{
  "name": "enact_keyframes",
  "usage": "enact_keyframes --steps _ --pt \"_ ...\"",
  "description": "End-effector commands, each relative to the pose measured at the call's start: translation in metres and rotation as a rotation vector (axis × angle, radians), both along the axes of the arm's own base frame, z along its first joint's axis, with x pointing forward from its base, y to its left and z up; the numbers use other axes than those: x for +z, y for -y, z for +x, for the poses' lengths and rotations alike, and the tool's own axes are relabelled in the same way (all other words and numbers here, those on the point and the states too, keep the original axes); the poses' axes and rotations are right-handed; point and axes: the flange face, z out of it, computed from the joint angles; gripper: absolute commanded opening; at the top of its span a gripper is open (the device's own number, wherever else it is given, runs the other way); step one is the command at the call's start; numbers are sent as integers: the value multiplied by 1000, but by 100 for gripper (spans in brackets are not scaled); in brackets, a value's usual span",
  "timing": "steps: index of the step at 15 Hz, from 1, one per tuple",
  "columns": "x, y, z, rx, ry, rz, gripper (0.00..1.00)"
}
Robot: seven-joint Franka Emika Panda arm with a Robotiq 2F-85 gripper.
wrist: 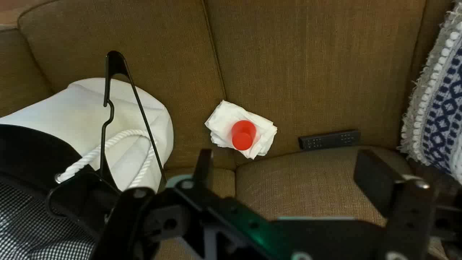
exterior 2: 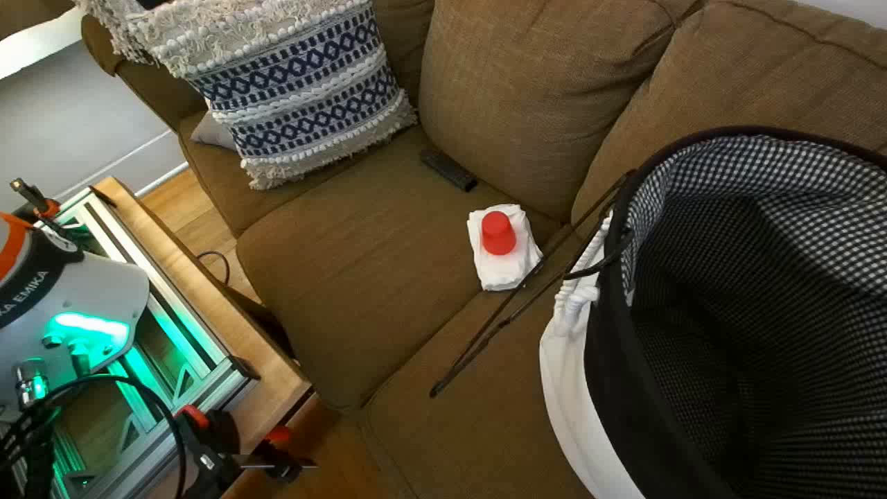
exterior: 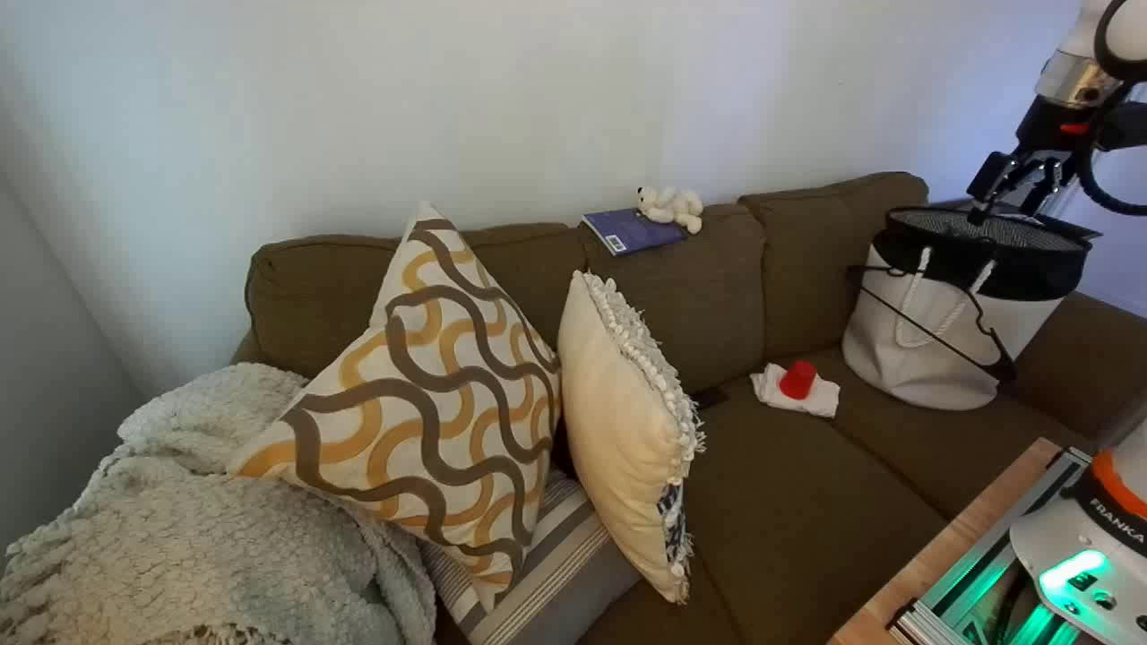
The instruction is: Put the book on the seat of the sofa
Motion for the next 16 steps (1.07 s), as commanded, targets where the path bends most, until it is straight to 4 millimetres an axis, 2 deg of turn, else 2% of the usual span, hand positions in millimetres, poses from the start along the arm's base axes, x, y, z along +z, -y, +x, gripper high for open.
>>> enact_keyframes --steps 1,7,8,11,16 --pt "1 0 0 0 -1 0 100" --pt "1 0 0 0 -1 0 100" --pt "-8 0 12 -135 -15 -15 100" --pt "-33 -6 43 -286 15 54 100" --pt "-78 -30 127 -487 210 192 100"
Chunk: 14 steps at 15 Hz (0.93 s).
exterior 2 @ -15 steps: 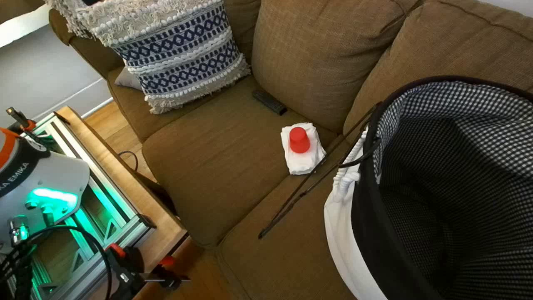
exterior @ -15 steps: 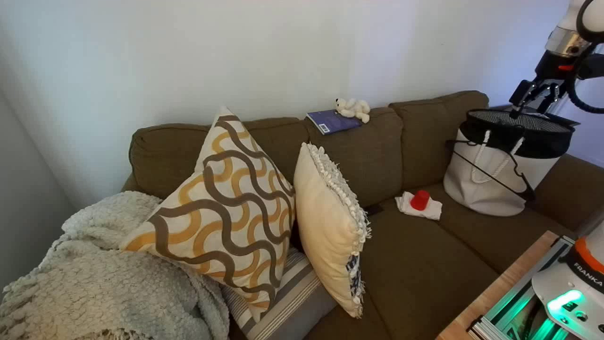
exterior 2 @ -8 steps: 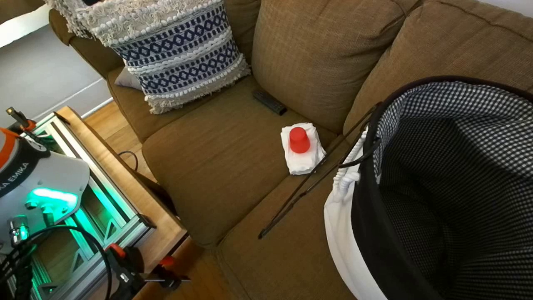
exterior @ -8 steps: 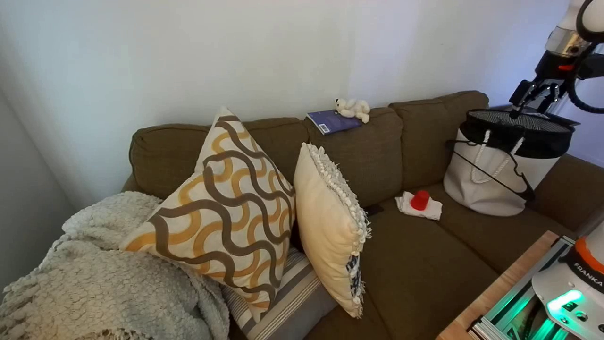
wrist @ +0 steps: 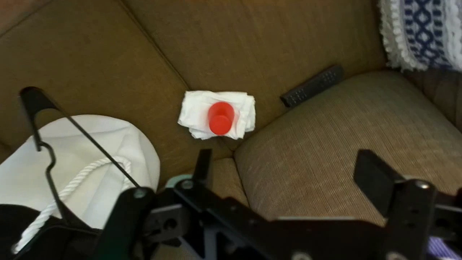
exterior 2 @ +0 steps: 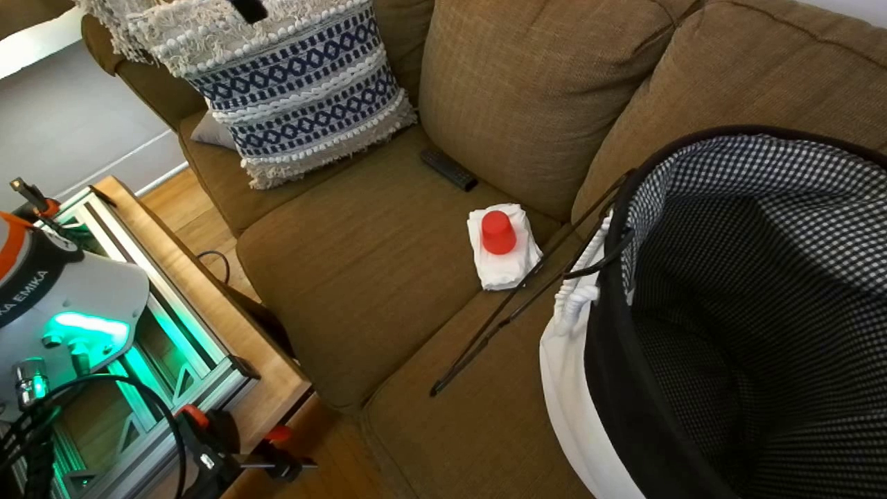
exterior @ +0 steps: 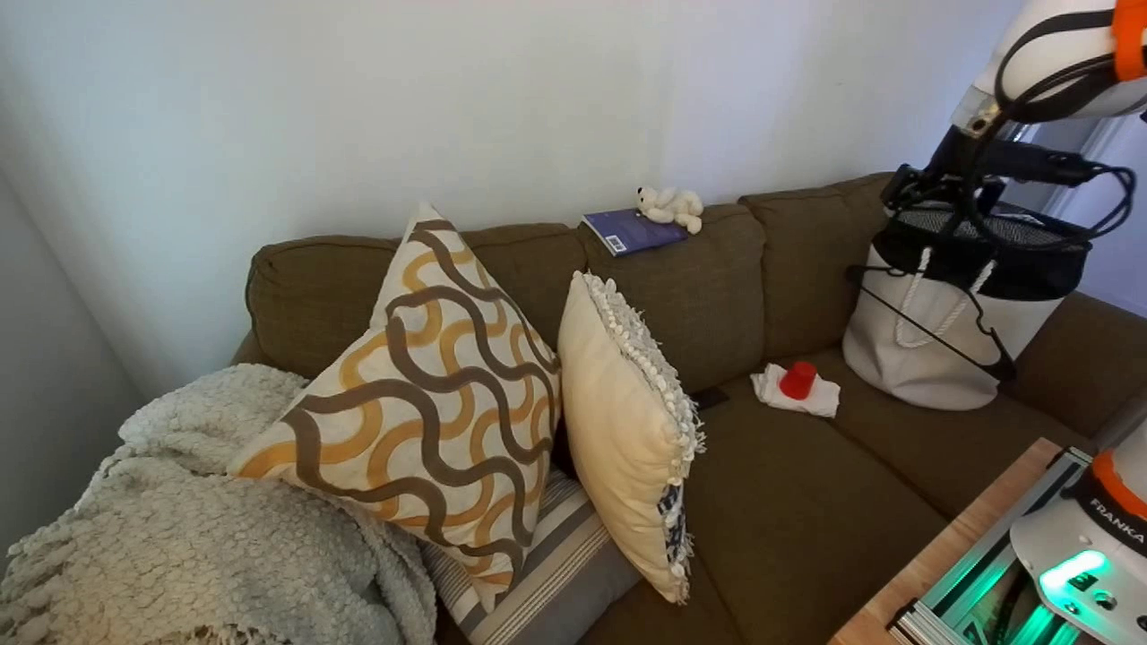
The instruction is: Put the book on the seat of the sofa
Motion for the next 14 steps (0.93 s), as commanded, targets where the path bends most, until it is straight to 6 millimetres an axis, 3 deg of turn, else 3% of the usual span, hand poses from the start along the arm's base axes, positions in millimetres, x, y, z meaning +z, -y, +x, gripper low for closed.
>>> enact_keyframes --steps 1,2,5,6,9,14 --pt "-29 -11 66 -156 114 72 100" --pt "-31 -15 86 -183 150 85 100" --pt "-32 -25 121 -195 156 86 100" --pt "-30 -24 97 -166 163 69 100" --pt "-32 -26 120 -173 163 78 100" --pt "-32 -25 122 -175 165 78 100"
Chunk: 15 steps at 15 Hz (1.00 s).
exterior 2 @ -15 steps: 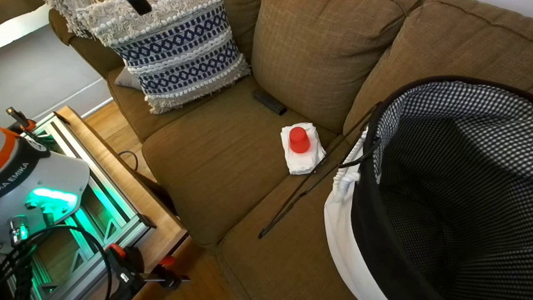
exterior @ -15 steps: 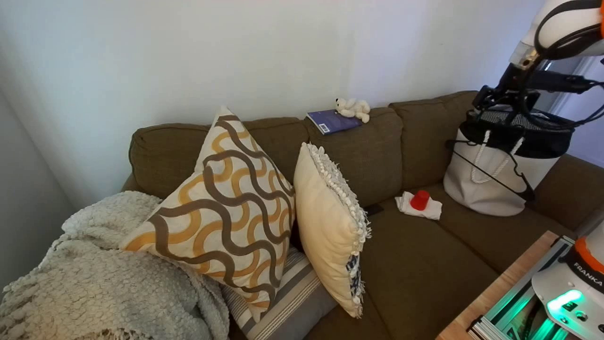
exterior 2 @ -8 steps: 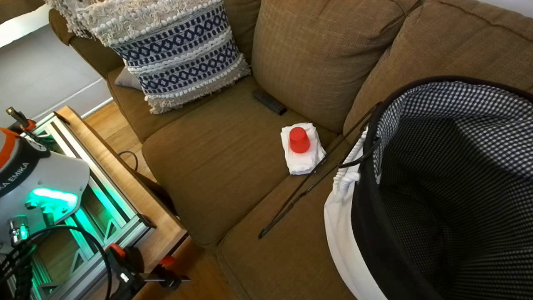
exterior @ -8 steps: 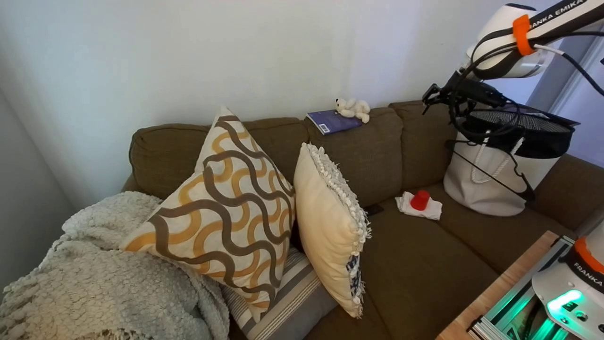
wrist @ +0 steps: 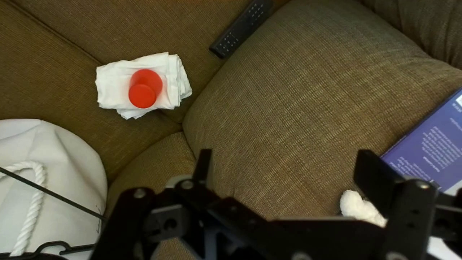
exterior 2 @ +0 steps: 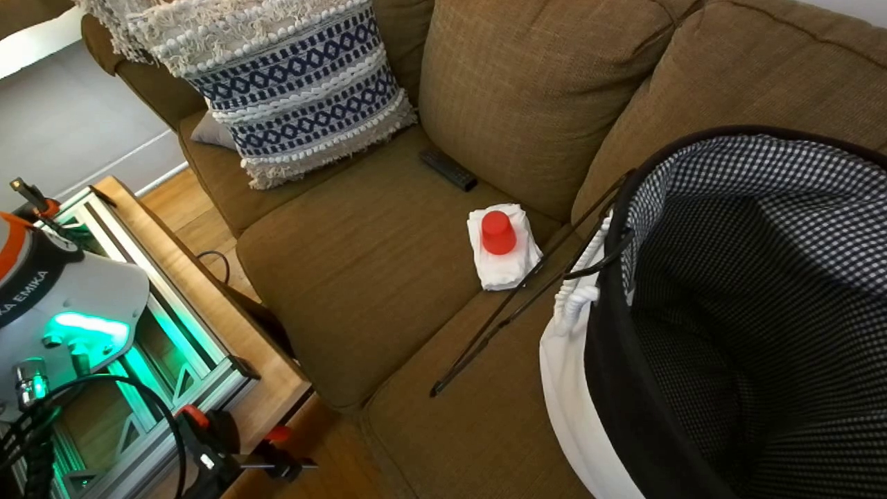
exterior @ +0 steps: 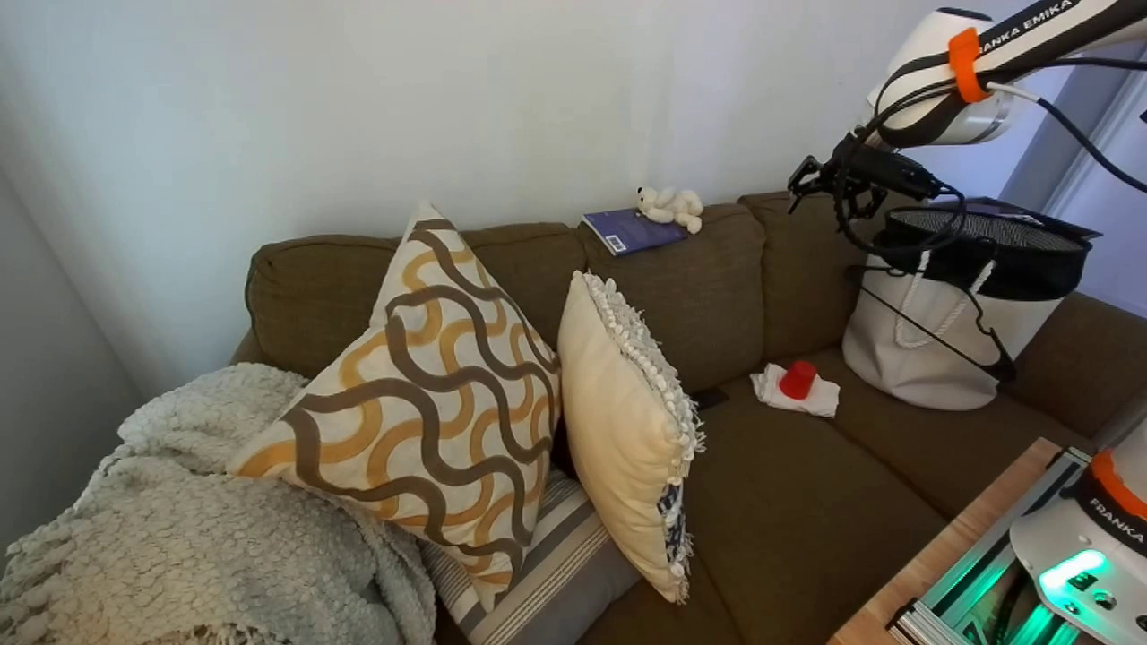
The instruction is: Put the book on the seat of the sofa
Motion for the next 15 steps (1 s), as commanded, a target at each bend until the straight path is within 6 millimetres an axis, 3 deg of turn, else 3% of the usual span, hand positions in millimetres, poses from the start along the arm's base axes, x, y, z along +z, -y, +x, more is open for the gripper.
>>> enact_keyframes --steps 1,2,4,9,13,15 --pt "0 1 0 1 0 1 100" --pt "-1 3 -3 -40 0 -42 100" --pt "-12 4 11 -101 67 -41 100" --pt "-83 -7 71 -204 244 65 100" --pt "-149 -29 119 -225 316 142 100" --pt "-160 -45 143 -201 351 188 100"
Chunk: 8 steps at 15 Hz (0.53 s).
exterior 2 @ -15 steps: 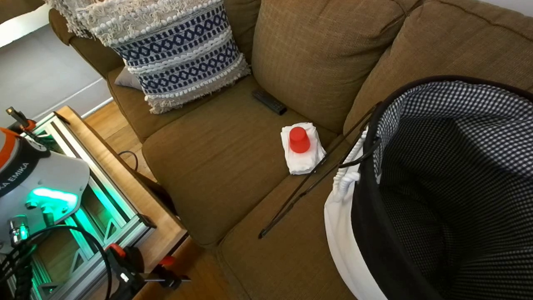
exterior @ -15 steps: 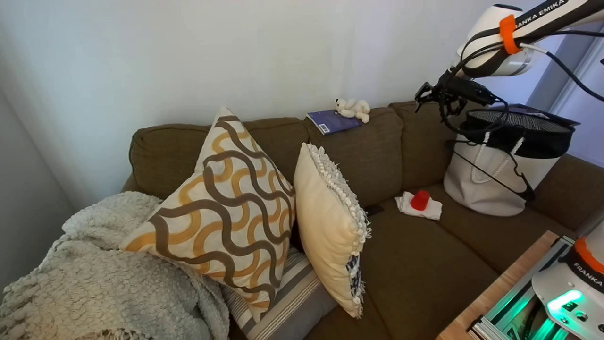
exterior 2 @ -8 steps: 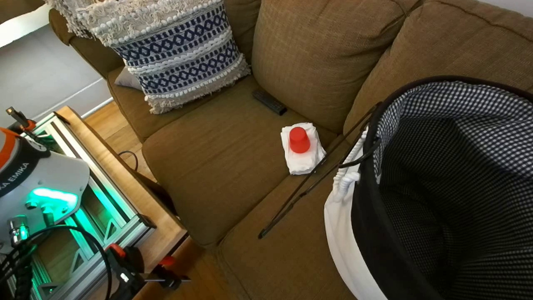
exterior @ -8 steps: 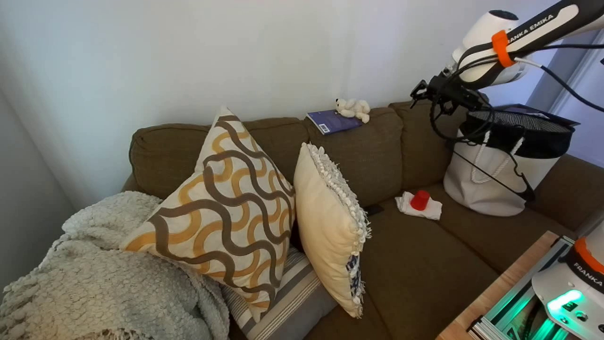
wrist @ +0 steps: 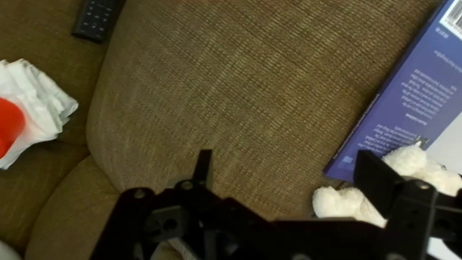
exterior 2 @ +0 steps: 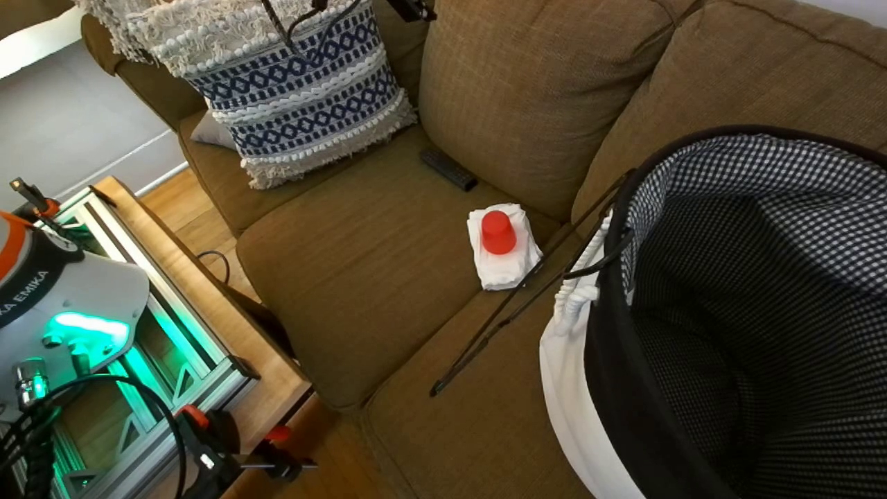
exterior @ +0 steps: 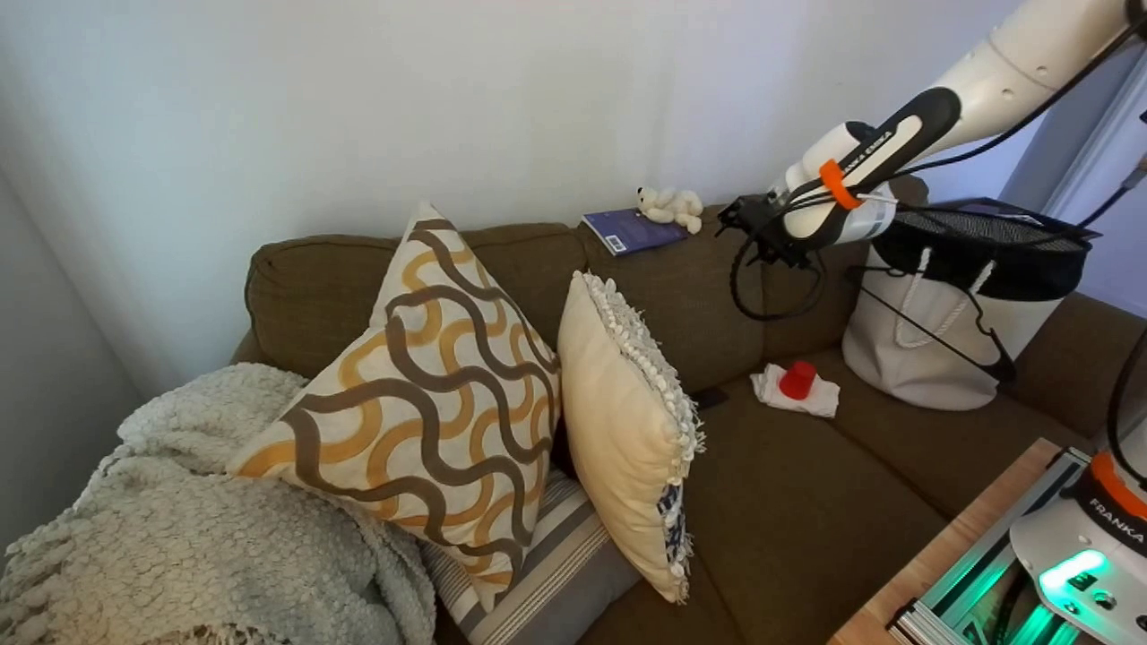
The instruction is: Put the book on the seat of the sofa
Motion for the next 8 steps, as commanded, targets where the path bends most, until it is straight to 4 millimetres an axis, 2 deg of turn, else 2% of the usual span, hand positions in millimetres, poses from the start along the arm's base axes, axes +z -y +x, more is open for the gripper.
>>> enact_keyframes --steps 1,2,4,6,8 --pt "-11 -10 13 11 16 11 100" --pt "-20 -19 24 23 28 28 100" --pt "-27 -25 37 30 39 42 100" --pt "-25 -17 42 -106 121 101 100" --pt "-41 -30 51 -194 169 187 100"
